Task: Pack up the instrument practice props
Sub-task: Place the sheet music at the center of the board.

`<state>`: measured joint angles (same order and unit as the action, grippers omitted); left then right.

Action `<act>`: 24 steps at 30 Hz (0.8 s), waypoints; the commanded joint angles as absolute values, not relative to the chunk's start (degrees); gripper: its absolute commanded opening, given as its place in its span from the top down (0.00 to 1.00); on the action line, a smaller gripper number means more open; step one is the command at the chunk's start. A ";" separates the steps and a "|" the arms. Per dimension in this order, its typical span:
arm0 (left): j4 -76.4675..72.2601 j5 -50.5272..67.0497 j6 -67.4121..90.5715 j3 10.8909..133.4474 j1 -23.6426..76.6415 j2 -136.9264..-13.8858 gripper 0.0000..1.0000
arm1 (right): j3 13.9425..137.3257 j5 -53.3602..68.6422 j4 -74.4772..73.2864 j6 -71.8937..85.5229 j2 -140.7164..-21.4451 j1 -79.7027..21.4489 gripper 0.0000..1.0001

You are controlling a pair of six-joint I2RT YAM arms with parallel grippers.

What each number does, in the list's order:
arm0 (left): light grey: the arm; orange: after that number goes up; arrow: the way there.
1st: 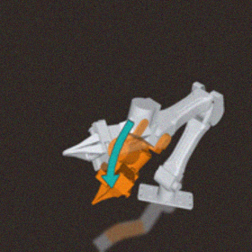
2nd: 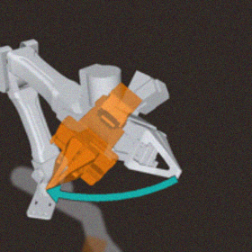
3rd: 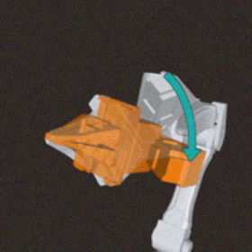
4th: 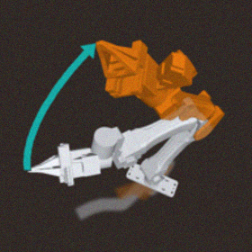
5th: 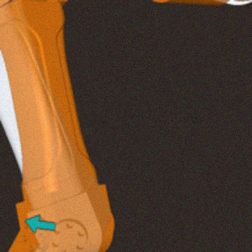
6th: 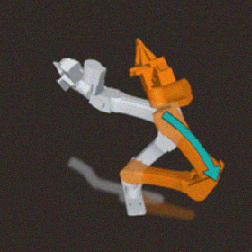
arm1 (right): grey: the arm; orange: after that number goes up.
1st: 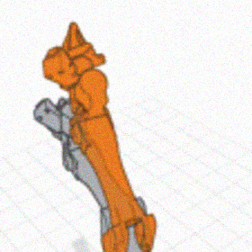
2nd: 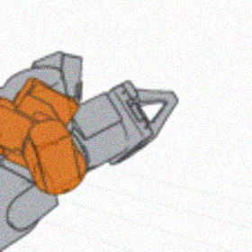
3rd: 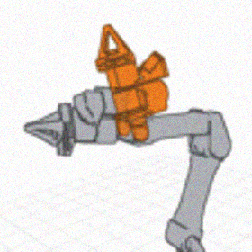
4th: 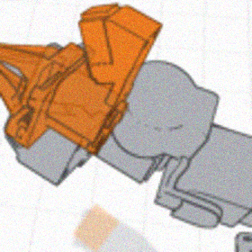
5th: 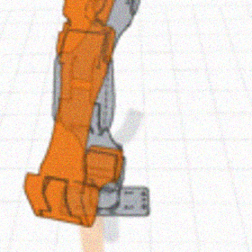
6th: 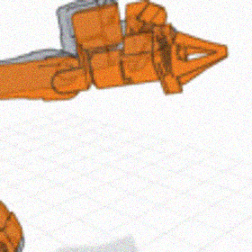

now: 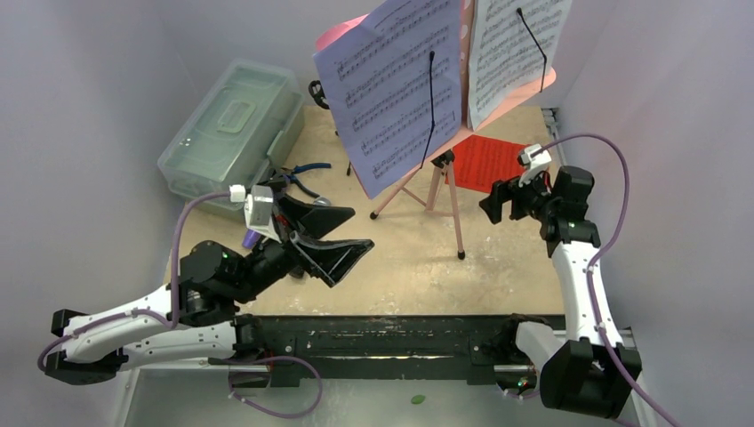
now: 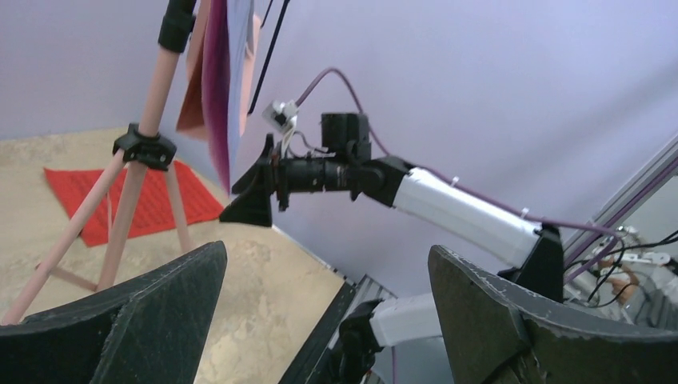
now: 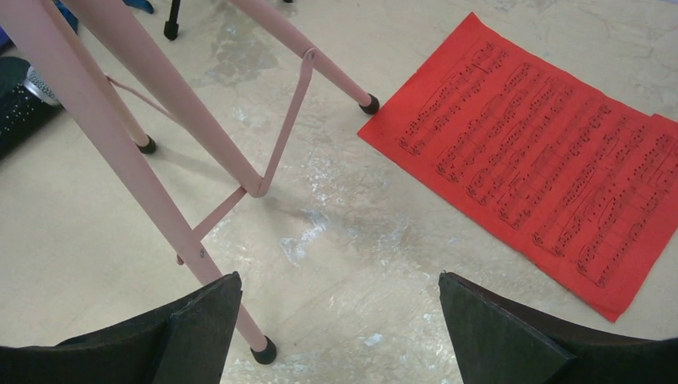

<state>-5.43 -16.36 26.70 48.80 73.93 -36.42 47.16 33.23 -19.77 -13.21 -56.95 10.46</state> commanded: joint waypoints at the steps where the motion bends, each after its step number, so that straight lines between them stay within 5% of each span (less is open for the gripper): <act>1: -7.63 -16.45 28.50 56.56 73.83 -38.81 0.03 | 47.75 35.44 -21.94 -17.04 -58.60 10.54 0.03; 12: 2.49 -28.14 29.63 69.87 73.83 -45.68 0.01 | 47.90 35.42 -23.08 -18.41 -57.75 10.55 0.01; 24: 2.69 -26.46 29.90 72.71 73.83 -51.06 0.07 | 47.91 35.51 -23.29 -18.62 -57.57 10.55 0.01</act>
